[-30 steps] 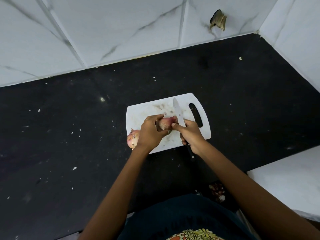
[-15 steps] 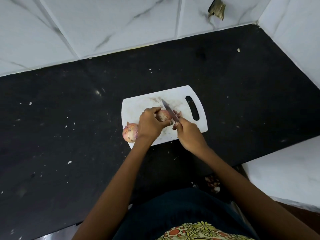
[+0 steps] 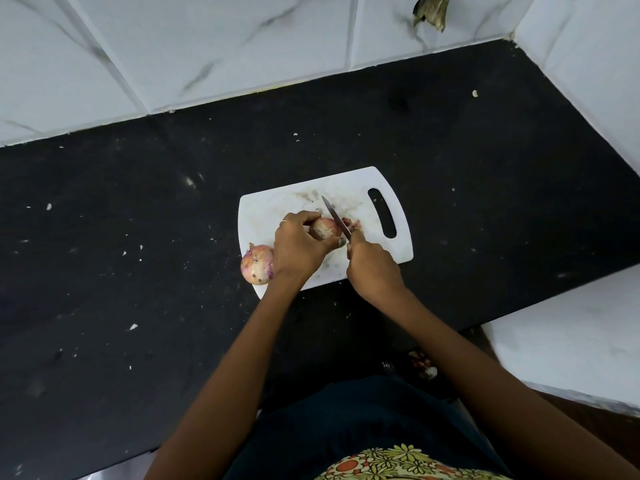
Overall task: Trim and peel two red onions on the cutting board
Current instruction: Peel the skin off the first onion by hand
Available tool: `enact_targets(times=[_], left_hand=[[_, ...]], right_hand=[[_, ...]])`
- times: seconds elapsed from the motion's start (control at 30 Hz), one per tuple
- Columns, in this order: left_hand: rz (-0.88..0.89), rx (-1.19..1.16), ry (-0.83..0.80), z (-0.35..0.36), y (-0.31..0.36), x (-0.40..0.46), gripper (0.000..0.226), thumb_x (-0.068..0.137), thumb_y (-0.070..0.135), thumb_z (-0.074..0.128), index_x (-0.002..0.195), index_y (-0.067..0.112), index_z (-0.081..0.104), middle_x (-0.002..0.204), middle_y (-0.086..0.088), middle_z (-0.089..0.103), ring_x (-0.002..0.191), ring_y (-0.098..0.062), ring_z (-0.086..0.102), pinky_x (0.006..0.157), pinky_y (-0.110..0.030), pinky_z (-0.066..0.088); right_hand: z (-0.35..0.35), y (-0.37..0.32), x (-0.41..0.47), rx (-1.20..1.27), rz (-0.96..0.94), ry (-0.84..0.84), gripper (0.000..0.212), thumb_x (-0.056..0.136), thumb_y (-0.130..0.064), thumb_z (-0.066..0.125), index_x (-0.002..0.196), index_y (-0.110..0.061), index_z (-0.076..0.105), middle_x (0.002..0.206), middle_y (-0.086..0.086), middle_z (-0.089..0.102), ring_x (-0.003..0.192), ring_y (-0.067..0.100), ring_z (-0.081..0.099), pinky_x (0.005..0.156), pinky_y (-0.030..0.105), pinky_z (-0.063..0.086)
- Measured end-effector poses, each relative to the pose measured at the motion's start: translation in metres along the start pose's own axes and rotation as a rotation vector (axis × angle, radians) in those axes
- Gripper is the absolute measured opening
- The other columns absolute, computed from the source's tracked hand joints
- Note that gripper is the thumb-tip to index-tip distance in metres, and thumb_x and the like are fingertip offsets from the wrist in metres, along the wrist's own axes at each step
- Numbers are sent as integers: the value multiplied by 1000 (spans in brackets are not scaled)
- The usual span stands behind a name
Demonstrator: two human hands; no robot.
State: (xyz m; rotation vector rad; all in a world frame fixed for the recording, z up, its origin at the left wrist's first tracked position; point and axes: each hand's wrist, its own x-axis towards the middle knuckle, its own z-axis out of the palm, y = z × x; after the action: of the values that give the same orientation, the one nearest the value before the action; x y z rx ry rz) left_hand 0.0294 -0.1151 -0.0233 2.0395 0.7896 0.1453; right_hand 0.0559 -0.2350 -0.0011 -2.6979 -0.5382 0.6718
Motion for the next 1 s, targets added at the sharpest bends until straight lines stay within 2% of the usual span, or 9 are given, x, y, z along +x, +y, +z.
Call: enact_targets(times=[0.13,0.23,0.3,0.4,0.5,0.6,0.7,0.83,1.0], left_hand=[[-24,-21,13,1,0,1,58,63,28,89,115,14,66,116,-4,62,96,-14,60,82,-22,48],[-31,-46,4,3,1,0,58,63,25,89,116,14,66,119,-3,61,99,-14,60,86,-26,51],[-25,-44,12,4,1,1,57,65,24,88,116,13,65,120,-3,61,99,-12,57,84,-22,48],[-17,-37,35,6,1,-1,56,66,23,87,117,12,65,120,-5,60,100,-12,56,80,-17,42],[-25,-49,50,6,1,-2,57,66,25,87,117,12,66,119,-5,61,100,-13,58,79,-16,41],[-43,-66,30,5,0,-1,55,67,22,86,117,12,66,116,-1,62,96,-10,58,76,-16,42],[-54,-74,13,3,1,-1,55,66,22,86,117,13,67,109,4,61,94,-10,59,79,-21,47],[-87,-71,4,0,3,3,52,68,23,84,116,11,67,109,-3,69,94,-16,64,82,-27,52],[-121,-71,-18,-2,6,4,50,70,22,82,116,11,68,107,-2,69,96,-18,64,87,-31,53]], right_hand=[[-2,0,3,-25,-11,-17,51,93,-3,39,142,-10,27,107,17,61,98,34,60,73,39,43],[-3,5,-4,-36,-1,-23,36,94,-6,38,130,-9,37,106,17,60,96,35,59,72,40,44],[-3,6,-8,-32,12,-29,30,94,-5,38,124,-7,40,105,18,60,96,36,59,71,40,41],[-3,1,-2,-8,12,-51,34,94,-4,39,127,-5,39,106,19,60,96,36,59,69,39,41],[-2,-3,5,9,1,-63,44,93,-3,40,137,-6,33,109,21,60,99,37,59,74,41,44],[1,5,-4,11,4,-51,36,94,-4,37,130,-7,37,106,19,60,97,37,59,75,43,46],[5,8,-13,27,9,-46,29,91,-1,38,120,-6,39,102,19,60,93,36,60,73,43,46],[7,0,-2,11,13,-26,39,96,-7,37,135,-7,32,108,20,60,98,38,59,71,40,41],[4,-1,4,10,12,-47,32,95,-6,38,127,-7,39,108,20,60,97,37,59,69,38,40]])
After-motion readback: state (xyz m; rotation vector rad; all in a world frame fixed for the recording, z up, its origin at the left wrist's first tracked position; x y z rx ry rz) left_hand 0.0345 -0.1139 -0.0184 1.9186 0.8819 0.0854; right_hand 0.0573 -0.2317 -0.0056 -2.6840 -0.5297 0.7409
